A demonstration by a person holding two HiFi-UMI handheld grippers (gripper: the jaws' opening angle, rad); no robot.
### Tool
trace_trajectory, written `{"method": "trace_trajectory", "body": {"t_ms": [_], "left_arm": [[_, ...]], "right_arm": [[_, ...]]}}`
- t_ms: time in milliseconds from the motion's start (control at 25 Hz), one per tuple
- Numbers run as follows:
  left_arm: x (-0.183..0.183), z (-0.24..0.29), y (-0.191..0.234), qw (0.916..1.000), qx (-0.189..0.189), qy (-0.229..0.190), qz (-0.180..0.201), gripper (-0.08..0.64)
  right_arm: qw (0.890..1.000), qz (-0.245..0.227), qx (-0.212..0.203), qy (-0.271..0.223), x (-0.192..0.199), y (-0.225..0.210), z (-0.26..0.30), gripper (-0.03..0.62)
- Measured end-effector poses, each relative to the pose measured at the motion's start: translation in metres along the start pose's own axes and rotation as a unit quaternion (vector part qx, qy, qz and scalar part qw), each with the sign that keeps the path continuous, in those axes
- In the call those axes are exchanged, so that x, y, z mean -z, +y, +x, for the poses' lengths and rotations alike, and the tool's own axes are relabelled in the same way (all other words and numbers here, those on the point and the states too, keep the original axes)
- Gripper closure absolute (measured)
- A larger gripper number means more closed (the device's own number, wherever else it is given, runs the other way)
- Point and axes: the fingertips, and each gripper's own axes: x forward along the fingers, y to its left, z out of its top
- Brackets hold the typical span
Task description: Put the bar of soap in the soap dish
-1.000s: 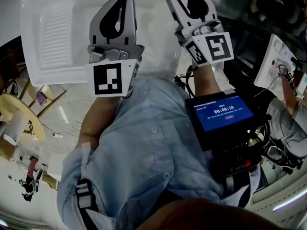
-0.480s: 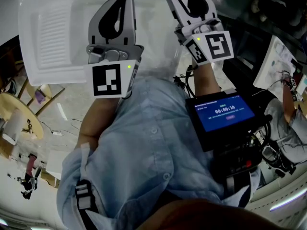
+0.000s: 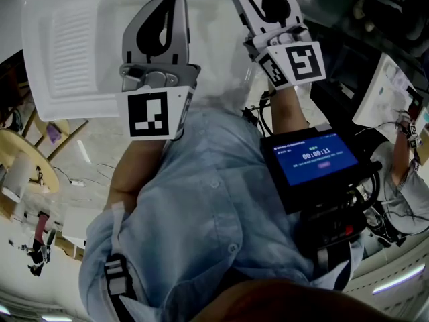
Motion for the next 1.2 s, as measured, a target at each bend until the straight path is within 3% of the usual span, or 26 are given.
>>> {"method": "trace_trajectory", "body": {"t_ms": [880,1200], "left_arm": [[-0.013,-0.002,0.0,0.9997,0.0,-0.024,0.004,0.552],[-0.008,-0.006,0.0,0.9999,-0.007,-0.007,0.005,0.552]], "right_arm": [[1.0,-0.011,-0.016,0.024,0.023,-0.001,0.01,0.405],[0.998,-0.029,-0.022,0.041,0.033,-0.001,0.012,0.405]]}}
